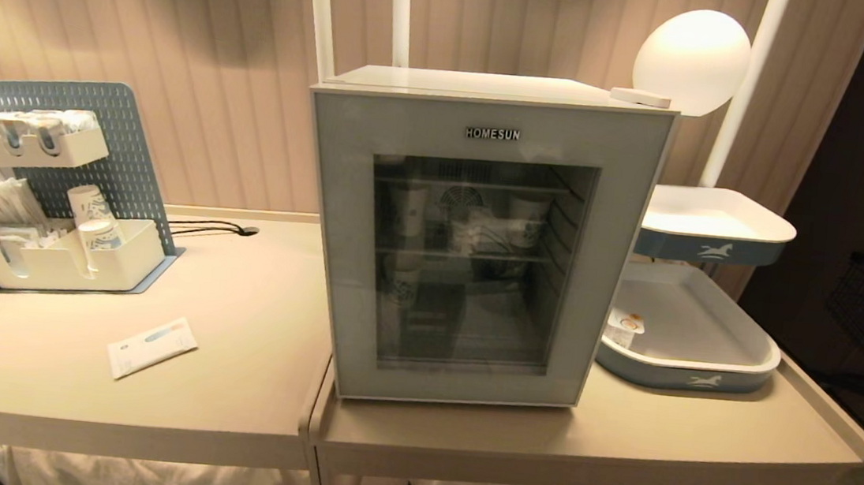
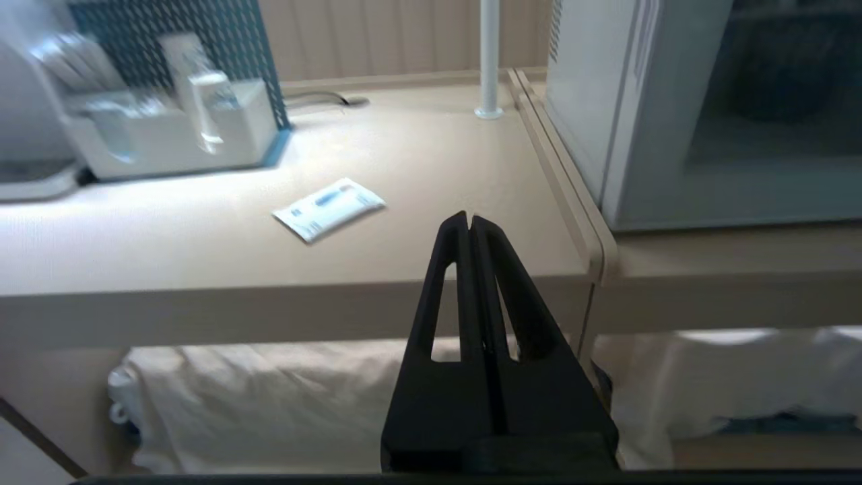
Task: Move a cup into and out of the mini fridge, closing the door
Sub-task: Open the freezer door
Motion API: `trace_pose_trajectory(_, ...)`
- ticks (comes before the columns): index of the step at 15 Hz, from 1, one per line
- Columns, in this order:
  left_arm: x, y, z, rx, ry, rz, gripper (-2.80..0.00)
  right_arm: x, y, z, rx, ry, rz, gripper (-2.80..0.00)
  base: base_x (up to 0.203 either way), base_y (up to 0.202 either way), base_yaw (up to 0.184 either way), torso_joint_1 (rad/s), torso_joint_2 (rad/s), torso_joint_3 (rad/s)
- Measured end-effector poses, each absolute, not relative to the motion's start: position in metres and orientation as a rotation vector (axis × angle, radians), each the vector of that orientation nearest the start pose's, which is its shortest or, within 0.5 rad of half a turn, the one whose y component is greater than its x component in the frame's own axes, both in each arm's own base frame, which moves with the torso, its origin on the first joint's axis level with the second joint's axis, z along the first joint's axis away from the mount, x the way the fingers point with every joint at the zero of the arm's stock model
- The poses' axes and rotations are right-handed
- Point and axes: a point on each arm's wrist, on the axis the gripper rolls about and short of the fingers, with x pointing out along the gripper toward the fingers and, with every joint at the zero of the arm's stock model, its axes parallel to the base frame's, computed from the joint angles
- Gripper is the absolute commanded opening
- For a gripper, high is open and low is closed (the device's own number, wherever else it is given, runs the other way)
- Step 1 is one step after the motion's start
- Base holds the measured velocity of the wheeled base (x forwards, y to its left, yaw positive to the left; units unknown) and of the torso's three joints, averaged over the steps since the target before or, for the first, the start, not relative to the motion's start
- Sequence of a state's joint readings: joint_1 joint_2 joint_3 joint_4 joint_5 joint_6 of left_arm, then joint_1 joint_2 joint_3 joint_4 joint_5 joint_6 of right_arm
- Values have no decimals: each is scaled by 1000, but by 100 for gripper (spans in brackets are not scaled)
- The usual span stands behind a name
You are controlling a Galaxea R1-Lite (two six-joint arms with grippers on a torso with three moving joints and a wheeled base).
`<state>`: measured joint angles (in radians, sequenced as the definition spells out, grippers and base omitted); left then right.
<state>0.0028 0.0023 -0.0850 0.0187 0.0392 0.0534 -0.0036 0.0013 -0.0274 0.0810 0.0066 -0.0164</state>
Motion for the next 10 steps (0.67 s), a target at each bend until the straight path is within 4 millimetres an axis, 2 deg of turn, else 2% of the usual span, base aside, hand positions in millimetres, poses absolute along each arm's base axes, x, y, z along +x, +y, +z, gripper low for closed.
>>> trace_pose_trajectory(4,-73,2,191,31,-221,107,-280,-25,0,75,-16,56,4,-280,0,0,0,0,0,0)
trace_pose_trajectory(5,-77,2,211,29,-209,116,-280,-25,0,75,-16,56,4,-280,0,0,0,0,0,0)
trace_pose_trajectory(7,-64,1,242,29,-141,119,-280,-25,0,75,-16,55,4,-280,0,0,0,0,0,0)
trace_pose_trajectory(10,-10,1,279,20,-22,52,-280,-25,0,75,-16,55,3,-280,0,0,0,0,0,0)
